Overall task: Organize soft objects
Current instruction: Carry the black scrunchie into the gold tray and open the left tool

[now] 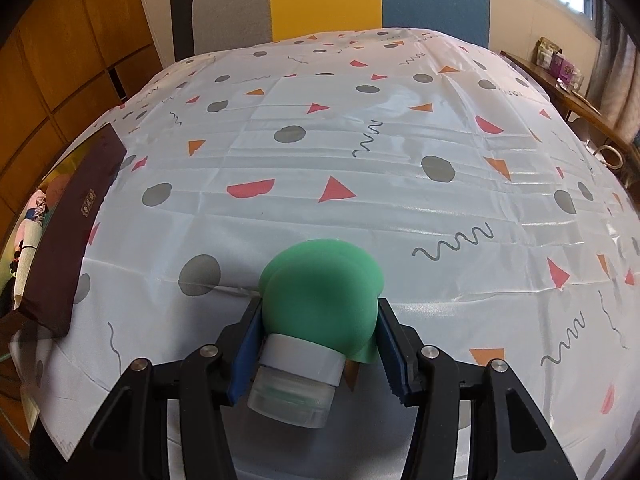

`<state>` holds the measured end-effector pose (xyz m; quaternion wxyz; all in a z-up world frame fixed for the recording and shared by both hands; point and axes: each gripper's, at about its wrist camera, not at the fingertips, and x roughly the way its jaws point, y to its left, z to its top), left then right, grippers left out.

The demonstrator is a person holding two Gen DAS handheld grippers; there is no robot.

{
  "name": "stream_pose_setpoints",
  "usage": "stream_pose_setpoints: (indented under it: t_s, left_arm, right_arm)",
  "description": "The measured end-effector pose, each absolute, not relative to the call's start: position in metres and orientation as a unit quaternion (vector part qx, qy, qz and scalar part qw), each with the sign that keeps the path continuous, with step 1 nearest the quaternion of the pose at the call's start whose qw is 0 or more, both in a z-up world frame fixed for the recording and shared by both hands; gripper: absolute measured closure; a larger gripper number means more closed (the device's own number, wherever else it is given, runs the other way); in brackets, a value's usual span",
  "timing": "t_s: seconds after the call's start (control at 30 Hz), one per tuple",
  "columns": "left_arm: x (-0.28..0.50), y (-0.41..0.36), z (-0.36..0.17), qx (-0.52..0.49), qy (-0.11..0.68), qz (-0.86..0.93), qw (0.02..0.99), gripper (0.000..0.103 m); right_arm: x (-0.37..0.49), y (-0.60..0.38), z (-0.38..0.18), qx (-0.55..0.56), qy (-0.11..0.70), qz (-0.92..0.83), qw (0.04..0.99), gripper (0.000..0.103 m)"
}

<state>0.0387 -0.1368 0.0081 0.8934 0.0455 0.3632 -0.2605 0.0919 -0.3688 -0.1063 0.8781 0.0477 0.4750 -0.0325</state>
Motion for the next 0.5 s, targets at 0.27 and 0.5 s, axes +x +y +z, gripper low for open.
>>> stream_pose_setpoints:
  t_s: [0.27,0.5]
  left_arm:
    - [0.041,-0.113,0.009,0.030,0.368,-0.236,0.899,0.086]
    - [0.051,-0.071,0.011,-0.011,0.376,-0.204,0.904,0.086]
  right_arm:
    - [0.092,-0.367,-0.107,0.040,0.474,-0.034,0.879,0.049]
    - [0.092,-0.367,-0.106,0.036,0.474,-0.034,0.879,0.049]
